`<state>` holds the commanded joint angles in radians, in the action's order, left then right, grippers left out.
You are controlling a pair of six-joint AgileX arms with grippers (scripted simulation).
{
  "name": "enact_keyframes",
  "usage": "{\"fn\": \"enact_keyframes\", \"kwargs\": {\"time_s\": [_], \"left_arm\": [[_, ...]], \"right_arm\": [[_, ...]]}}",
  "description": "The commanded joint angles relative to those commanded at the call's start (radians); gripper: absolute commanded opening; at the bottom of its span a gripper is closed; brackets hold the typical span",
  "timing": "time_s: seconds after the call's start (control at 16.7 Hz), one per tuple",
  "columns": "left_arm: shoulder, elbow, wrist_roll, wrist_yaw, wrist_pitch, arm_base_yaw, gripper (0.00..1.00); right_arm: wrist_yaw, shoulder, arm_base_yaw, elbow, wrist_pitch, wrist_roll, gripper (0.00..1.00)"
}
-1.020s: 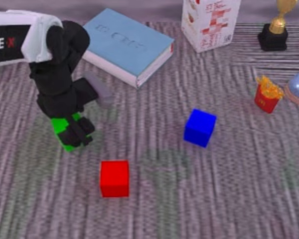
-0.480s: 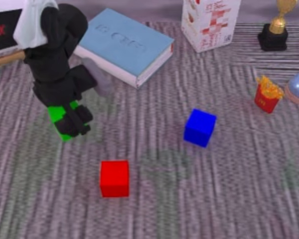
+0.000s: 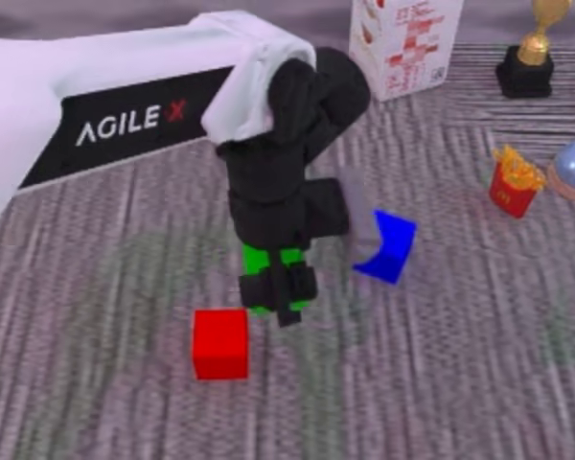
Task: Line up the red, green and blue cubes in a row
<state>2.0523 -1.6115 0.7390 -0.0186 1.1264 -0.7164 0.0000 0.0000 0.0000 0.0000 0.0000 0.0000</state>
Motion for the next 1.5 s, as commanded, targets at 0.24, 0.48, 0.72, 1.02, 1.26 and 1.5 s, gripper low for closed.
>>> {"fn": "enact_keyframes", "kwargs": {"time_s": [0.24,0.48,0.72,1.02,1.26,1.5], "left_arm": [[0.003,-0.037,0.02,-0.001,0.021,-0.112,0.0],[0.0,-0.035,0.02,0.0,0.019,-0.111,0.0],[0.03,0.02,0.026,-0.003,-0.056,-0.119,0.0],[0.086,0.116,0.018,-0.001,-0.218,-0.115,0.0],[0.089,0.119,0.019,-0.001,-0.221,-0.116,0.0],[0.089,0.119,0.019,-0.001,-0.221,-0.116,0.3]], "right_arm": [[0.0,0.0,0.0,0.0,0.0,0.0,1.0],[0.0,0.0,0.0,0.0,0.0,0.0,1.0],[0.0,0.0,0.0,0.0,0.0,0.0,1.0],[0.0,0.0,0.0,0.0,0.0,0.0,1.0],[0.0,0.0,0.0,0.0,0.0,0.0,1.0],[0.0,0.0,0.0,0.0,0.0,0.0,1.0]]}}
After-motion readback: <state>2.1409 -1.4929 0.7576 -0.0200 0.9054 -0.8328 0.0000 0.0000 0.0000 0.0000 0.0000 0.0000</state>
